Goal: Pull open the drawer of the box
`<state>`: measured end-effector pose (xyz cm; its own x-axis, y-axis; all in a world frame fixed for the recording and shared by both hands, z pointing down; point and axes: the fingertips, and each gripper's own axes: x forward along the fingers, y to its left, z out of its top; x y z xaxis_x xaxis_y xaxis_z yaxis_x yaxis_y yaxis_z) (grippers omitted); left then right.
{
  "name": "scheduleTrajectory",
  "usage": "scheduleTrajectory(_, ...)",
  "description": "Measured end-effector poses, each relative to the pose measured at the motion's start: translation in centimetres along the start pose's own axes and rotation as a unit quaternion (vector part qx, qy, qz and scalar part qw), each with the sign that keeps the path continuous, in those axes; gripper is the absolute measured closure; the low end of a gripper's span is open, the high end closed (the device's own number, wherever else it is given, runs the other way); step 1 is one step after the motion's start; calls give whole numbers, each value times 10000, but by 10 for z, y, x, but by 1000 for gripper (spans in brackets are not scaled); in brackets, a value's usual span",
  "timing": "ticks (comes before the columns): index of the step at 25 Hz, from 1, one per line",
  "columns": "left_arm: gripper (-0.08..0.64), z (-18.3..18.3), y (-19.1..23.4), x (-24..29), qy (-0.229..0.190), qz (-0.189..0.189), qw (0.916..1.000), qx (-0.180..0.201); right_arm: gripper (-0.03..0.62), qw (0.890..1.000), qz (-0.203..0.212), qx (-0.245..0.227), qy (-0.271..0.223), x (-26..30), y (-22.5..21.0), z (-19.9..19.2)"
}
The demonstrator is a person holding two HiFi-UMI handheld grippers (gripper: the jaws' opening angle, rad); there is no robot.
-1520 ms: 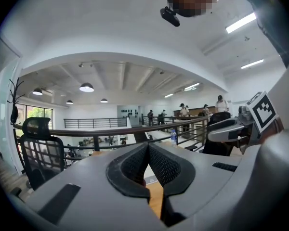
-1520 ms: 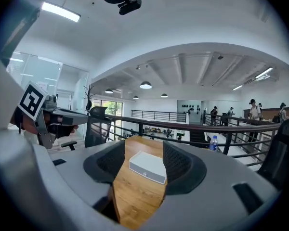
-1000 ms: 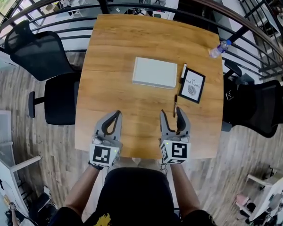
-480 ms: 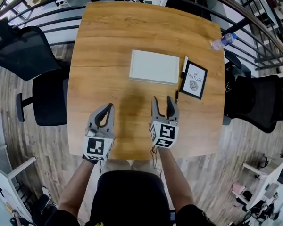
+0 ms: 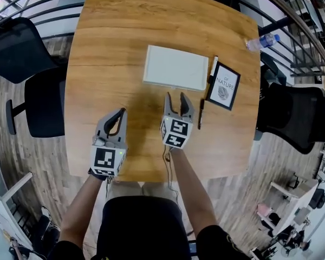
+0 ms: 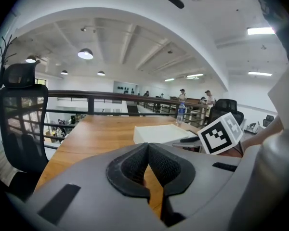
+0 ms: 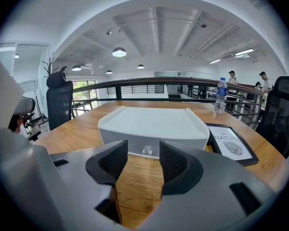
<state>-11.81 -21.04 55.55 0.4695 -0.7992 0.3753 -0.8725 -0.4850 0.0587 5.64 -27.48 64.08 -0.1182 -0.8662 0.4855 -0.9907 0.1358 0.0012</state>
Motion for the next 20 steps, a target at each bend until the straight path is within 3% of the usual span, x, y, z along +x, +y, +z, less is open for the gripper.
scheduleTrajectory(8,551,-6,-7,1,77,-88,9999,-70,428,9988,-290,-20,404,30,-8,-24)
scheduleTrajectory(20,551,-13,-11,0,142,-166,9997,-50,477,9983,-376,-2,451,39,-8,-28)
